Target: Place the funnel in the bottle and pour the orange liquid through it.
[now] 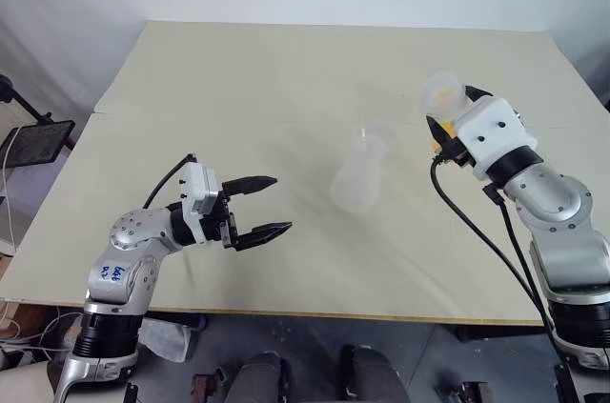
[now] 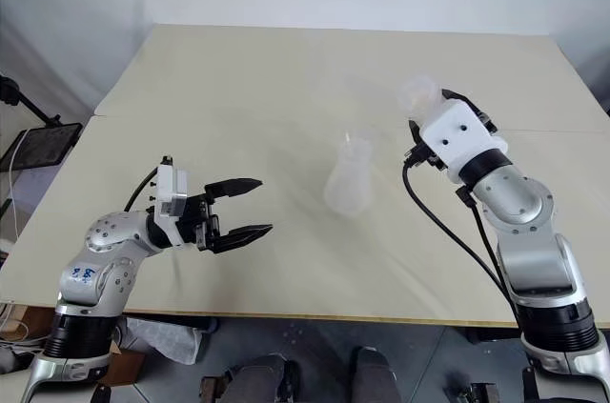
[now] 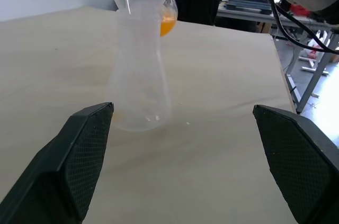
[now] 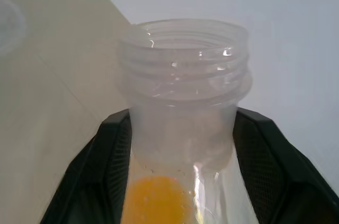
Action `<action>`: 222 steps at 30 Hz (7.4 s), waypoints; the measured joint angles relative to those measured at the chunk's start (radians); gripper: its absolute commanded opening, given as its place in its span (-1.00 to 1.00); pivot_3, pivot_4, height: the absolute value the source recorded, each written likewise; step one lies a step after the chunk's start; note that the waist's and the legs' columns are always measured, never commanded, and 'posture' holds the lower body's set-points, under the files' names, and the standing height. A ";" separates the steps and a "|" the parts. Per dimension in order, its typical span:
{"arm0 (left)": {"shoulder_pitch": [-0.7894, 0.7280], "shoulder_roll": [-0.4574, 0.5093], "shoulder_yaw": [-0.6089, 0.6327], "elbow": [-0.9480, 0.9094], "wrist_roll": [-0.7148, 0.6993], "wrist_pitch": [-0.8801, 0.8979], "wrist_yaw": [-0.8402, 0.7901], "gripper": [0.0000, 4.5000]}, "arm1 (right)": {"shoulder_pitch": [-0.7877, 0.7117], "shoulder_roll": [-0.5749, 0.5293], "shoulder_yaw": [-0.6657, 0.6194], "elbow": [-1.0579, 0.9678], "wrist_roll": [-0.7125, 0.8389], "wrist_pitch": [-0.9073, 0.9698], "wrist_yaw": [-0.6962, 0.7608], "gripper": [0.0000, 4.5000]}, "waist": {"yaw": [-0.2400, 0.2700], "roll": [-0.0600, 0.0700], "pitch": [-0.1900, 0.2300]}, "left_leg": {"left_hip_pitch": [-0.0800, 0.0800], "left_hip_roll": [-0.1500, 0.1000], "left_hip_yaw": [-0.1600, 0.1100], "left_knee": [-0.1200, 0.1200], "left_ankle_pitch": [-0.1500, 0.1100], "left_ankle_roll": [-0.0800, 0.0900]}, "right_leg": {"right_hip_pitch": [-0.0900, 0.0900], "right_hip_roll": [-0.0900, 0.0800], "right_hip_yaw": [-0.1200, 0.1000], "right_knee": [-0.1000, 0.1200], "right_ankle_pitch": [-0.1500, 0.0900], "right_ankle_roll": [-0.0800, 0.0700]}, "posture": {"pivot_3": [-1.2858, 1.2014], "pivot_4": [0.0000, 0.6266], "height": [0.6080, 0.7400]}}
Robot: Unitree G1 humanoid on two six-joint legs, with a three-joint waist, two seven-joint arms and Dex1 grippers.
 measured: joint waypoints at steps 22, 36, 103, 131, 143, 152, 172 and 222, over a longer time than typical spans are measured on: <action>-0.009 -0.001 -0.010 0.002 0.000 -0.001 -0.007 1.00 | 0.043 0.294 -0.497 0.083 0.409 0.313 -0.069 0.14 | -0.001 0.000 0.000 | 0.000 -0.001 -0.001 -0.001 0.000 -0.001 | 0.000 0.000 -0.001 0.000 0.000 0.000 | 0.03 -0.52 1.00; -0.032 0.002 -0.015 0.002 0.000 0.001 -0.010 1.00 | 0.094 0.299 -0.514 0.166 0.490 0.210 -0.047 0.52 | -0.005 0.001 0.000 | 0.002 0.002 0.001 -0.002 0.001 -0.001 | 0.000 0.000 0.002 0.001 0.000 0.000 | 0.03 -0.52 1.00; -0.031 -0.021 -0.010 0.000 -0.003 0.001 0.043 1.00 | -0.103 -0.053 0.153 0.075 -0.331 -0.187 -0.072 0.09 | -0.001 0.003 0.003 | -0.001 0.000 0.000 -0.003 0.001 -0.001 | 0.000 0.001 -0.004 -0.006 0.000 0.000 | 0.03 -0.52 1.00; -0.034 -0.038 -0.001 0.000 -0.031 0.001 0.078 1.00 | -0.084 -0.060 0.184 0.103 -0.691 -0.491 -0.086 0.09 | -0.002 0.003 0.003 | -0.001 0.001 0.000 -0.003 0.001 -0.002 | 0.000 0.003 -0.005 -0.006 0.000 0.000 | 0.03 -0.52 1.00; -0.034 -0.042 -0.001 0.000 -0.031 0.001 0.079 1.00 | -0.086 -0.060 0.180 0.107 -0.741 -0.497 -0.117 0.09 | -0.002 0.003 0.003 | -0.001 0.001 0.000 -0.003 0.001 -0.002 | 0.000 0.003 -0.005 -0.006 0.000 0.000 | 0.03 -0.52 1.00; -0.034 -0.044 -0.001 0.000 -0.031 0.001 0.079 1.00 | -0.093 -0.066 0.178 0.110 -0.777 -0.514 -0.140 0.09 | -0.002 0.003 0.003 | -0.001 0.001 0.000 -0.003 0.001 -0.002 | 0.000 0.003 -0.005 -0.006 0.000 0.000 | 0.03 -0.52 1.00; -0.039 -0.057 -0.001 0.001 -0.031 0.001 0.080 1.00 | -0.113 -0.081 0.165 0.137 -0.812 -0.535 -0.161 0.09 | -0.002 0.003 0.003 | -0.001 0.001 0.000 -0.003 0.001 -0.002 | 0.001 0.003 -0.005 -0.006 0.000 0.000 | 0.03 -0.52 1.00; -0.040 -0.062 -0.002 0.001 -0.031 -0.001 0.085 1.00 | -0.113 -0.105 0.155 0.144 -0.882 -0.555 -0.214 0.09 | -0.002 0.003 0.003 | -0.001 0.001 0.000 -0.002 0.001 -0.002 | 0.001 0.004 -0.005 -0.004 0.000 0.000 | 0.03 -0.52 1.00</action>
